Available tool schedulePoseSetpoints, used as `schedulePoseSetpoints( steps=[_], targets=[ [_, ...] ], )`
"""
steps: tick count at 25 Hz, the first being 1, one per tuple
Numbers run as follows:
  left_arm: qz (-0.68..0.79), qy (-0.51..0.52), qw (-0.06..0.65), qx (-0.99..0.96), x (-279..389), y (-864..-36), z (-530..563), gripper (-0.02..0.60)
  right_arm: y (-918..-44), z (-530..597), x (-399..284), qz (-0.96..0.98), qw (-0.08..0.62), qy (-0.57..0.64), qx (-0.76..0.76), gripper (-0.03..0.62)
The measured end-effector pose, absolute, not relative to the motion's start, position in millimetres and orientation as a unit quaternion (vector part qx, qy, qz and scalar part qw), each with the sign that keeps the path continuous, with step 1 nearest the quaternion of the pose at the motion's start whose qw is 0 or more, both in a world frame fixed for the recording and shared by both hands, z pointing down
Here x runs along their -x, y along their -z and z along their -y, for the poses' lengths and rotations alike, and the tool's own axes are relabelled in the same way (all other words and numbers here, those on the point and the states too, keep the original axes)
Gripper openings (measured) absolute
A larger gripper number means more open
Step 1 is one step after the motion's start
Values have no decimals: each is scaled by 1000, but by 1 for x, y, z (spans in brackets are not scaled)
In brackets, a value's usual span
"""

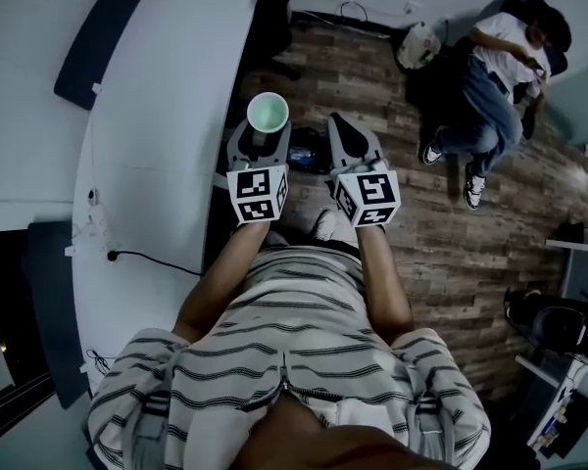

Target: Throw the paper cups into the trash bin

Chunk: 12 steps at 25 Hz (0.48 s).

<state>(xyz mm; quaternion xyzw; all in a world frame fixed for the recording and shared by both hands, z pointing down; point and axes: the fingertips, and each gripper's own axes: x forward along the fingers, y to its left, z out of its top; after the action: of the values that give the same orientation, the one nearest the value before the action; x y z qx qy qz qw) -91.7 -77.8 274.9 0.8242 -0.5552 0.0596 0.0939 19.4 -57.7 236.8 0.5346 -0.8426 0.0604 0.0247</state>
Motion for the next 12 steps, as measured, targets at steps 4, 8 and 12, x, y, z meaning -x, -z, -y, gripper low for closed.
schedulePoseSetpoints(
  steps=[4,8,12],
  targets=[
    [534,-66,95,-837,65,-278,76,276,-242,56,-39,834,24,-69,-547,9],
    [522,-77,100,-843,49,-287,76,276,-253,56,-53,828,25,-81,-555,9],
    [517,-89,108,-844,40,-297,77,276,-265,57,-65,823,14,-107,-558,9]
  ],
)
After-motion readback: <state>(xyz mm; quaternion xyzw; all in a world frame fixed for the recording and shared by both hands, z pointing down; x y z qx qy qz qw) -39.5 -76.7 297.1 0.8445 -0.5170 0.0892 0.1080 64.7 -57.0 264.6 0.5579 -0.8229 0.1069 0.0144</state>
